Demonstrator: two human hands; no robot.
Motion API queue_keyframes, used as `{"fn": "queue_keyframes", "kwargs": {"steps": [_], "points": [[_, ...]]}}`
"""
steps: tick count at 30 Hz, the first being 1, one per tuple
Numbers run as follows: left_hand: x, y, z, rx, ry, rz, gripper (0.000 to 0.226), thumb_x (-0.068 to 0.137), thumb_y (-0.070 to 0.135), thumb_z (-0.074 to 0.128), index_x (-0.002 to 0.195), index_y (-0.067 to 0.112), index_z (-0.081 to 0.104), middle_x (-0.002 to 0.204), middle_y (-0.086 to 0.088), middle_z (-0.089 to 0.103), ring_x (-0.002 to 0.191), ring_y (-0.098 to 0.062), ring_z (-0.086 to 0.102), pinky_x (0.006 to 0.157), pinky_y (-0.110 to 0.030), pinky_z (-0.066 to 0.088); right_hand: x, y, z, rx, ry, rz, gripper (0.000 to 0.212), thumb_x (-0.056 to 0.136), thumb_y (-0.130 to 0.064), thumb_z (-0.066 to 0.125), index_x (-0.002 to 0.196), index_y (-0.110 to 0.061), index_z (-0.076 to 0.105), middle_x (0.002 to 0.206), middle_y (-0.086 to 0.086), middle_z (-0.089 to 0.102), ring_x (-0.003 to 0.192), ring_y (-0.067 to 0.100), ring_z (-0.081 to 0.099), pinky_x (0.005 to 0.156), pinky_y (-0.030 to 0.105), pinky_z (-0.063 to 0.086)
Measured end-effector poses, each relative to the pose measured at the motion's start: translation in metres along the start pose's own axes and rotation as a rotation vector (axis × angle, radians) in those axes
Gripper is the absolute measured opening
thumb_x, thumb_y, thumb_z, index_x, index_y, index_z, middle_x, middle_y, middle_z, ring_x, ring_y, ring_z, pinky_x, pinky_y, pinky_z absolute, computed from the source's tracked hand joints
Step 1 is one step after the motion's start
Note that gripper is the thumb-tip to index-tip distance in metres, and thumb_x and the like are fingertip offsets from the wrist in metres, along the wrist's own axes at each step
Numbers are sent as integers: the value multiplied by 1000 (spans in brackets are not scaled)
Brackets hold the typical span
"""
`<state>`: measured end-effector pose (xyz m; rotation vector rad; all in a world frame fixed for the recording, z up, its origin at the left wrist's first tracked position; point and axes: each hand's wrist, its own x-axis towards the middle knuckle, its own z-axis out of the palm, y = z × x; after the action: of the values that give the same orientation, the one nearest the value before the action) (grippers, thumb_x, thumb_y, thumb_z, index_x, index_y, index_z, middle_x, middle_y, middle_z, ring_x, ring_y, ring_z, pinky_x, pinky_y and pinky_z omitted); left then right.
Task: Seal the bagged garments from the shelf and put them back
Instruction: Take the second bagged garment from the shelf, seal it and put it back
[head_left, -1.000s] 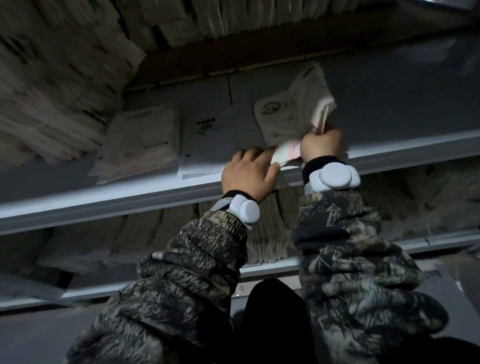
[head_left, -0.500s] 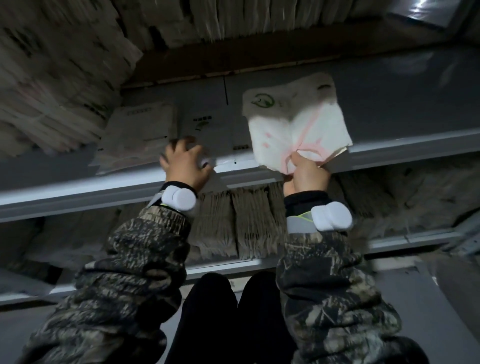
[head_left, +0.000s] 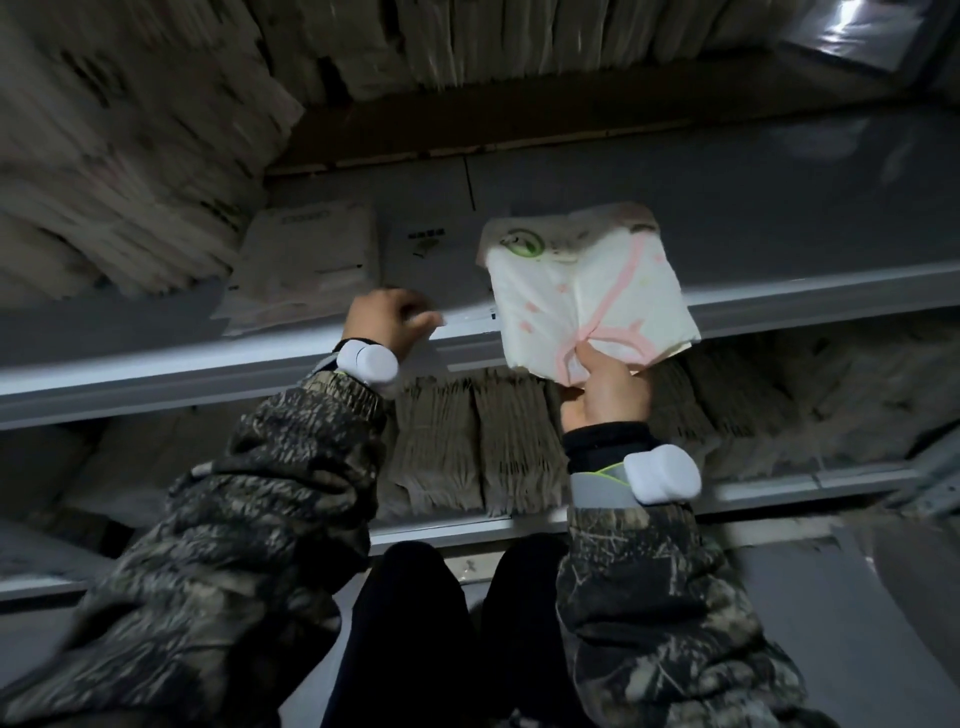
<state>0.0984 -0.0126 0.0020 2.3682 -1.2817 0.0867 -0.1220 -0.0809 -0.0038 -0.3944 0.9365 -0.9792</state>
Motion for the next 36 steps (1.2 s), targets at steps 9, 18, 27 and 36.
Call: {"fn": "queue_keyframes", "kwargs": {"steps": [9, 18, 27, 36], "points": [[25, 8, -29, 284, -315, 180, 35, 89, 41, 61, 113, 16, 69, 117, -8, 68, 106, -29, 62, 86, -29, 45, -6, 18, 7, 6, -29, 5, 36, 79, 10, 62, 114, 1, 57, 86, 4, 63, 71, 17, 64, 47, 23, 52], [30, 13, -35, 364, -345, 295, 23, 87, 34, 55, 71, 18, 61, 81, -9, 67, 66, -26, 50, 64, -23, 35, -4, 31, 12, -40, -20, 5, 34, 76, 7, 65, 109, 3, 59, 117, 18, 64, 94, 31, 67, 61, 33, 56], [44, 2, -31, 412, -423, 340, 28, 89, 26, 61, 116, 22, 65, 114, -6, 68, 99, -29, 62, 74, -25, 41, -2, 41, 12, -75, -23, -2, 38, 75, 7, 64, 112, 3, 59, 113, 17, 65, 80, 25, 66, 55, 29, 55], [20, -37, -2, 73, -18, 164, 14, 86, 27, 62, 84, 17, 72, 84, -6, 74, 79, -29, 67, 69, -33, 53, 3, 45, 5, -17, -67, 25, 35, 75, 7, 64, 109, -2, 66, 112, 14, 69, 100, 32, 68, 70, 36, 59]]}}
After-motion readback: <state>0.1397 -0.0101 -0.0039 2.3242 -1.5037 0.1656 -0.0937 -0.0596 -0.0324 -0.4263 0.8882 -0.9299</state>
